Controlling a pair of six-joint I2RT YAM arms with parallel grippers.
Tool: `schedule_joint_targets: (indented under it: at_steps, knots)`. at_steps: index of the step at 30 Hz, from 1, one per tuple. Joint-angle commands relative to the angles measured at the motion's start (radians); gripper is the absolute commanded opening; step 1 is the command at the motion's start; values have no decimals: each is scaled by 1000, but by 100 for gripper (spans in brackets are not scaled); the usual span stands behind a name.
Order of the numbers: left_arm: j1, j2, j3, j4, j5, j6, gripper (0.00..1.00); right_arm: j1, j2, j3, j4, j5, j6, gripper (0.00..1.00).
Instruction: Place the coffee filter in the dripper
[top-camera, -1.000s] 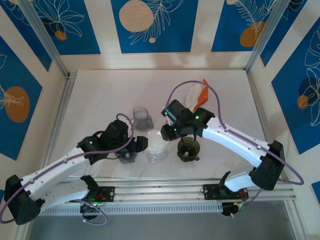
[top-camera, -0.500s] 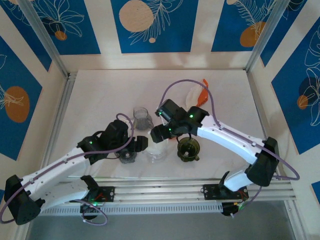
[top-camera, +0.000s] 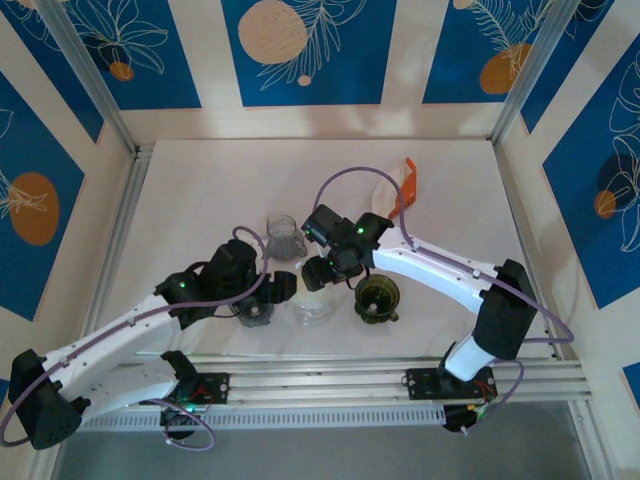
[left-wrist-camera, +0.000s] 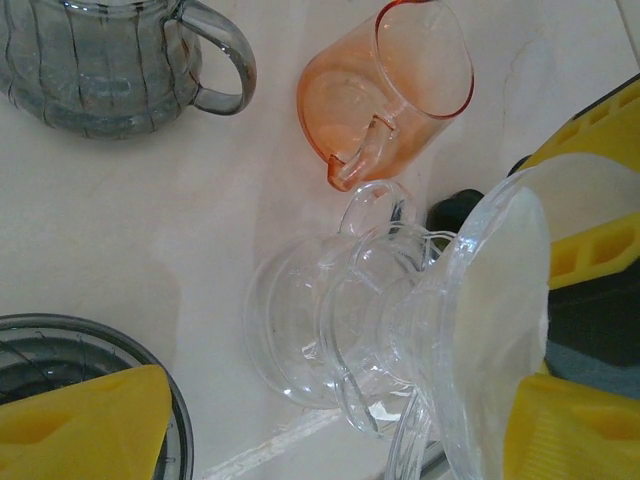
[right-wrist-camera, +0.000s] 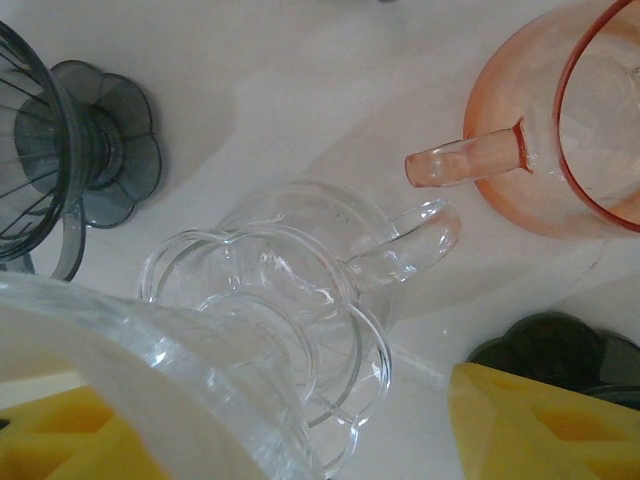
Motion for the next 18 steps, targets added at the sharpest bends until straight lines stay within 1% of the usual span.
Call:
schedule_joint_targets:
  at_steps: [1, 18]
  knots:
    - [16, 8, -9, 19, 19, -14, 81, 7, 23, 0, -17, 1, -10, 66]
    - [16, 15, -10, 26, 22, -19, 81, 30, 85, -27, 8, 40, -15, 63]
